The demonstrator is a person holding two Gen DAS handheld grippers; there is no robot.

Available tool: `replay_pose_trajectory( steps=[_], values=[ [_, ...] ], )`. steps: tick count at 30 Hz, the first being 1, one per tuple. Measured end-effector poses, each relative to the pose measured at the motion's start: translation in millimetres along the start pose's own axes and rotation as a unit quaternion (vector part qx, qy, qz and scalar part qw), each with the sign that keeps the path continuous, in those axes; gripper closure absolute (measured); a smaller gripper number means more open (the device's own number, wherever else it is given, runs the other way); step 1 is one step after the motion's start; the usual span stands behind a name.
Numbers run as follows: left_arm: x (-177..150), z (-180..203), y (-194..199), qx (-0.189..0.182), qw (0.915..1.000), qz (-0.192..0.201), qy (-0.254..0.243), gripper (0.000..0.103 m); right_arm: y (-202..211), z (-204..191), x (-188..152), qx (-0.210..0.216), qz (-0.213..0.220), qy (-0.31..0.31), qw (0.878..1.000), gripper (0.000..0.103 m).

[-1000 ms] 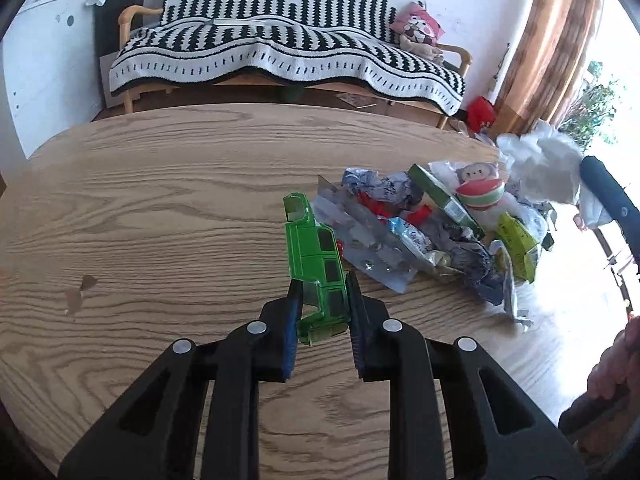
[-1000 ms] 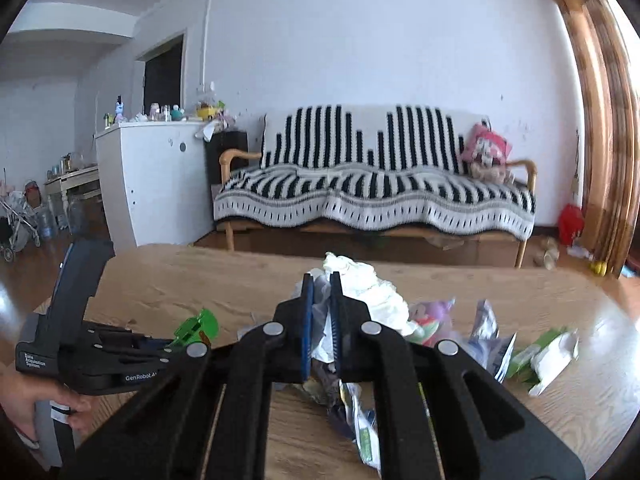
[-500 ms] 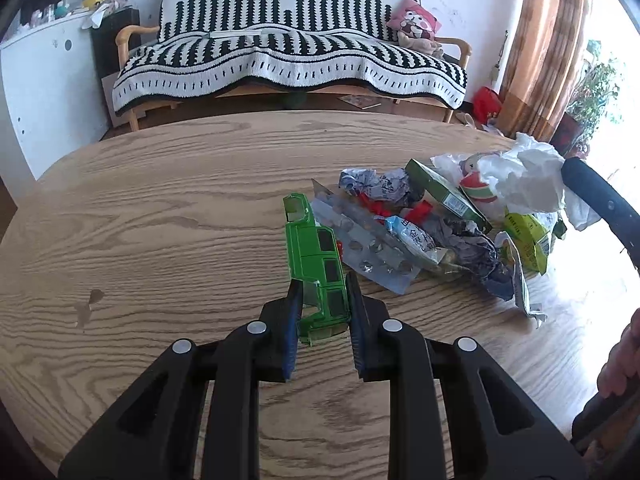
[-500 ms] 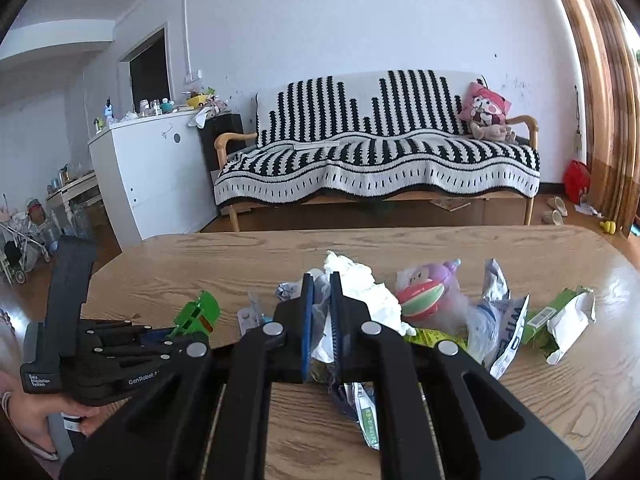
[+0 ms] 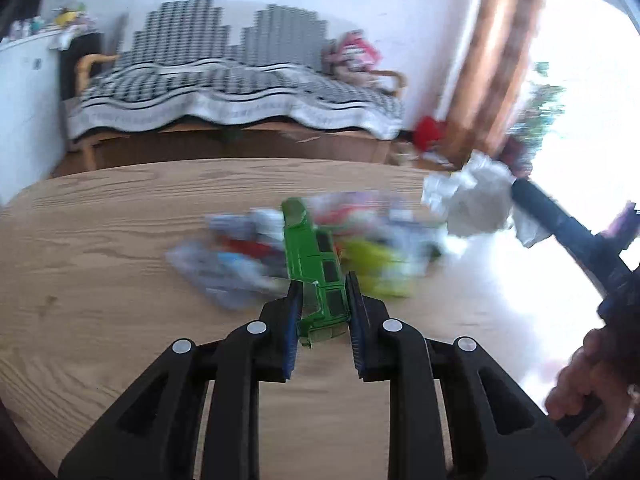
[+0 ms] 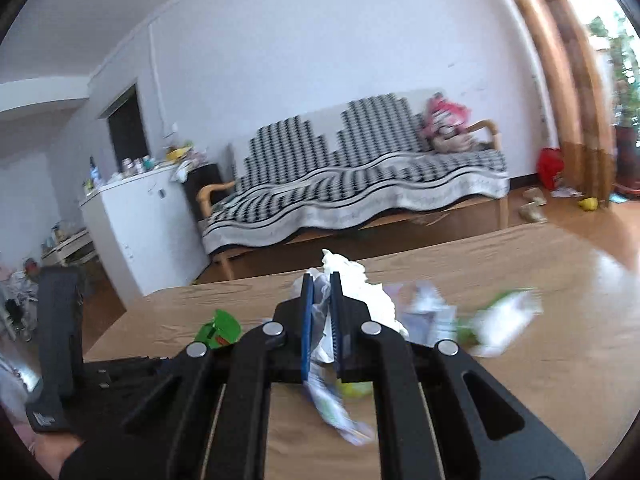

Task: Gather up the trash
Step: 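Carry the green tray and tissue with both tools over the bin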

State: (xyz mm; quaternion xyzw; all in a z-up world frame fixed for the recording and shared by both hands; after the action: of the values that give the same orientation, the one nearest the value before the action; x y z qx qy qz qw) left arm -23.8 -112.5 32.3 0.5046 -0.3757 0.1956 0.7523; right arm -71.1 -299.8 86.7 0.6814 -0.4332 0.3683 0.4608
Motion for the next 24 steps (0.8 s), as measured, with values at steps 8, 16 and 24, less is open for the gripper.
replay_pose_trajectory(
  steps=[8, 16, 24],
  values=[
    [-59, 231, -7, -0.187, 0.9725, -0.084, -0.111, 0.083, 181, 171, -40, -0.156, -0.045, -0.067, 0.984, 0.094],
    [-225, 368, -68, -0.238, 0.9134, -0.26, -0.204, 0.083, 261, 293, -198, -0.241, -0.142, -0.232, 0.931, 0.094],
    [-269, 370, -101, -0.24, 0.8913, -0.321, -0.212, 0.083, 263, 320, -259, -0.227, -0.175, -0.291, 0.913, 0.094]
  ],
)
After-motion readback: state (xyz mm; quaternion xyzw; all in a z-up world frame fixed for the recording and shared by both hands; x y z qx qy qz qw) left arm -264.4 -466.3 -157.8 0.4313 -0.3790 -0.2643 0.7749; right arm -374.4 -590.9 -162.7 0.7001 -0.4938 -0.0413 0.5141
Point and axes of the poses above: each gripper's, at about its wrist camera, not at the fingertips, and y roughly against the way its jaws point, z to its right, x to its top, the point moved 5 cm from there along -y, roughly the way its jaws point, and after that the axes turned 4 degrees about -y, right-handed, at the moved point
